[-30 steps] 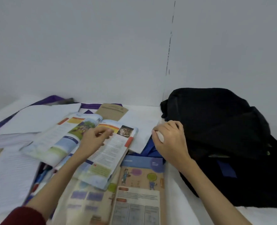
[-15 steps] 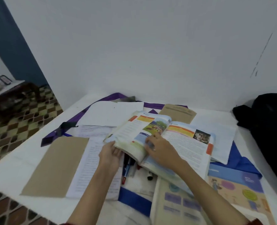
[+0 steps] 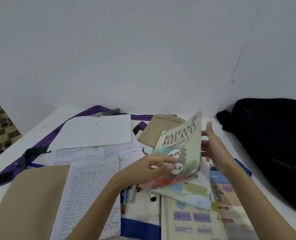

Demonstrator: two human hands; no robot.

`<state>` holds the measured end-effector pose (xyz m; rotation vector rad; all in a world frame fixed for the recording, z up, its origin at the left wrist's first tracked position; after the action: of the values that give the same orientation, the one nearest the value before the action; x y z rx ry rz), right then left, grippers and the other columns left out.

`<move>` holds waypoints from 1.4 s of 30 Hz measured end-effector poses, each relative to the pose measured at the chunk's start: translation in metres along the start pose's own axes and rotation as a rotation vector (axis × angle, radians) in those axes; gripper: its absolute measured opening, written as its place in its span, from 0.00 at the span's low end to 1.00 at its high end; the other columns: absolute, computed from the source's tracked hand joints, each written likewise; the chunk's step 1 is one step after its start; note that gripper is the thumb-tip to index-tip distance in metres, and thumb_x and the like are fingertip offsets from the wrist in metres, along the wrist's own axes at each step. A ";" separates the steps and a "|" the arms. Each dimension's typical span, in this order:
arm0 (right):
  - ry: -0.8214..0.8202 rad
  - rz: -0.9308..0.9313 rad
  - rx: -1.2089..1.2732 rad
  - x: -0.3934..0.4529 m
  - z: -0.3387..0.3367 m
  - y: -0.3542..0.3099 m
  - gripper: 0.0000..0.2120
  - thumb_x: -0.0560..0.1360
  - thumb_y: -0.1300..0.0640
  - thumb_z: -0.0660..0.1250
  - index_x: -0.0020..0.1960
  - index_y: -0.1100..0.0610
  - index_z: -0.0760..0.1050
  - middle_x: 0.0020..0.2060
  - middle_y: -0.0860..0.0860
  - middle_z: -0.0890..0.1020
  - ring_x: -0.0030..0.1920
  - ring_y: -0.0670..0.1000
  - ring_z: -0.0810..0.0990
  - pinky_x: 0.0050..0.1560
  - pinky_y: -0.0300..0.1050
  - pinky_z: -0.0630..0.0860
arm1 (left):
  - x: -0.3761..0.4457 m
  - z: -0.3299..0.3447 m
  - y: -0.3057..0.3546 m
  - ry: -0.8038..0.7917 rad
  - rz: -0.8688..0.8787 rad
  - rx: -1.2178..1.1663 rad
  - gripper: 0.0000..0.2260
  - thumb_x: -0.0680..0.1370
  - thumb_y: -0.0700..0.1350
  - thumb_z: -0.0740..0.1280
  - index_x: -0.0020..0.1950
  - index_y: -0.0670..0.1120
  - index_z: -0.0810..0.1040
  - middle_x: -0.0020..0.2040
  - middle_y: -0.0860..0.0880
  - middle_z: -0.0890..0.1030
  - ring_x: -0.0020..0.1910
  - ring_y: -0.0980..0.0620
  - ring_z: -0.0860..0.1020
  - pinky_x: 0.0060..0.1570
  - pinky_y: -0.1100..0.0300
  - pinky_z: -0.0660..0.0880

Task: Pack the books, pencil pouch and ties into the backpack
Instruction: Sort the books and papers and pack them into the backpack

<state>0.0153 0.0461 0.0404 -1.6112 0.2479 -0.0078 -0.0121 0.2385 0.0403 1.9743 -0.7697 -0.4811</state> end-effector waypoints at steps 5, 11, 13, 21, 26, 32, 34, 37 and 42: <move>0.216 0.214 -0.050 0.001 -0.059 0.062 0.18 0.78 0.47 0.62 0.48 0.64 0.75 0.32 0.56 0.82 0.29 0.52 0.78 0.29 0.42 0.72 | 0.036 -0.023 -0.040 0.344 -0.128 0.243 0.17 0.77 0.52 0.66 0.62 0.45 0.76 0.55 0.52 0.76 0.48 0.59 0.75 0.47 0.72 0.69; 0.348 0.123 -0.652 0.000 -0.061 0.068 0.11 0.77 0.49 0.64 0.47 0.58 0.72 0.42 0.51 0.78 0.44 0.52 0.77 0.41 0.45 0.72 | 0.066 -0.022 -0.078 0.391 -0.342 0.082 0.17 0.74 0.47 0.71 0.59 0.42 0.73 0.49 0.50 0.78 0.47 0.50 0.79 0.41 0.62 0.73; 0.318 0.145 -0.649 0.001 -0.053 0.068 0.15 0.77 0.47 0.64 0.45 0.59 0.70 0.39 0.50 0.75 0.39 0.50 0.73 0.35 0.43 0.67 | 0.073 -0.017 -0.086 0.354 -0.413 -0.226 0.15 0.73 0.44 0.72 0.56 0.40 0.76 0.52 0.44 0.82 0.46 0.47 0.81 0.46 0.56 0.78; 0.440 0.109 -0.033 -0.001 -0.065 0.037 0.13 0.74 0.51 0.69 0.50 0.60 0.75 0.42 0.56 0.84 0.39 0.54 0.83 0.36 0.47 0.80 | 0.085 -0.018 -0.039 0.358 -0.276 -0.565 0.11 0.78 0.39 0.65 0.59 0.47 0.73 0.50 0.45 0.83 0.45 0.44 0.83 0.48 0.45 0.79; 0.360 -0.164 0.183 -0.014 -0.071 -0.032 0.11 0.76 0.50 0.66 0.49 0.58 0.79 0.39 0.52 0.86 0.38 0.50 0.85 0.36 0.43 0.80 | 0.079 -0.030 0.023 0.352 0.001 -0.770 0.12 0.78 0.38 0.65 0.60 0.49 0.72 0.51 0.46 0.84 0.46 0.44 0.83 0.41 0.52 0.80; 0.297 -0.331 0.163 -0.037 -0.074 -0.060 0.19 0.72 0.46 0.66 0.56 0.58 0.78 0.49 0.56 0.84 0.49 0.57 0.84 0.48 0.54 0.79 | 0.075 -0.015 0.046 0.390 0.089 -0.694 0.10 0.74 0.38 0.69 0.48 0.52 0.76 0.42 0.52 0.85 0.39 0.55 0.84 0.37 0.60 0.81; 0.293 -0.289 0.129 -0.041 -0.076 -0.046 0.20 0.70 0.45 0.66 0.55 0.58 0.78 0.47 0.54 0.85 0.47 0.55 0.84 0.45 0.50 0.79 | 0.076 -0.004 0.038 0.360 0.060 -0.648 0.09 0.73 0.41 0.71 0.49 0.53 0.76 0.46 0.50 0.85 0.42 0.54 0.84 0.42 0.58 0.81; 0.293 -0.232 0.153 -0.044 -0.082 -0.026 0.19 0.68 0.46 0.68 0.53 0.56 0.78 0.47 0.54 0.85 0.47 0.54 0.85 0.46 0.50 0.80 | 0.078 0.012 0.025 0.289 0.012 -0.643 0.10 0.72 0.43 0.71 0.52 0.50 0.78 0.51 0.46 0.84 0.46 0.49 0.84 0.43 0.57 0.81; 0.203 -0.205 0.106 -0.049 -0.078 -0.014 0.19 0.66 0.52 0.76 0.55 0.56 0.78 0.48 0.54 0.85 0.49 0.55 0.84 0.51 0.54 0.80 | 0.074 0.029 0.011 0.307 -0.040 -0.584 0.31 0.61 0.59 0.77 0.61 0.53 0.74 0.57 0.49 0.81 0.53 0.52 0.81 0.52 0.51 0.79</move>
<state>-0.0423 -0.0226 0.0662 -1.5244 0.2331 -0.3384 0.0210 0.1653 0.0344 1.4679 -0.3419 -0.3609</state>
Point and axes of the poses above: each hand's wrist, its own x-axis towards the middle knuckle, its own z-axis out of the palm, y = z × x, the point moved 7 cm from there along x, towards the middle knuckle
